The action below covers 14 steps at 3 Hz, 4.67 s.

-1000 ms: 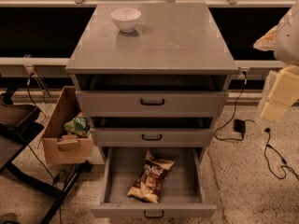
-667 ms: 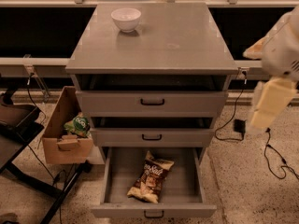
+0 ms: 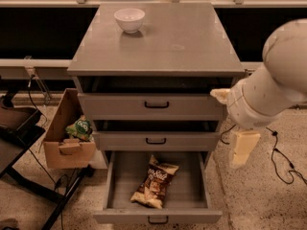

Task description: Pick brown chip bag from bottom drawer and place on counter

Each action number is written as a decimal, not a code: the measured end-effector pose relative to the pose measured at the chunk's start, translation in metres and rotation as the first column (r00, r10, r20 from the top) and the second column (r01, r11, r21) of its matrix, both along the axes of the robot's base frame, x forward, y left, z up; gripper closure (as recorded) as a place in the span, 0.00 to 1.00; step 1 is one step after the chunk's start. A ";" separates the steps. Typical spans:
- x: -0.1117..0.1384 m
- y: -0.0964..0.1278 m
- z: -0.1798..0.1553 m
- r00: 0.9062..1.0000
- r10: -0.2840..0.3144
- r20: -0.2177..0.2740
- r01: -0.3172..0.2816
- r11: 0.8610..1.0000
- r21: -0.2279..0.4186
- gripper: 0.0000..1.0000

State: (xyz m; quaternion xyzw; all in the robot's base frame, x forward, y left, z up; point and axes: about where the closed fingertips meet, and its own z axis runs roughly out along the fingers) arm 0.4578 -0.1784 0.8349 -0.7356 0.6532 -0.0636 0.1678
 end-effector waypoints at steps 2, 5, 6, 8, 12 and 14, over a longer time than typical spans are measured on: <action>-0.006 0.007 -0.030 0.994 0.110 0.011 -0.109 0.994 -0.013 0.00; 0.016 0.049 -0.198 0.896 0.431 -0.111 -0.442 0.888 -0.123 0.00; 0.037 0.054 -0.235 0.898 0.398 -0.189 -0.422 0.900 -0.108 0.00; 0.044 0.070 -0.272 0.893 0.376 -0.247 -0.409 0.907 -0.098 0.00; 0.137 0.061 -0.539 0.776 0.556 -0.299 -0.627 0.731 -0.268 0.00; 0.145 0.076 -0.558 0.772 0.590 -0.237 -0.634 0.742 -0.219 0.00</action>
Offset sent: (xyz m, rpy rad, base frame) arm -0.0049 0.0056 -0.0251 -0.0057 -0.0050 0.0814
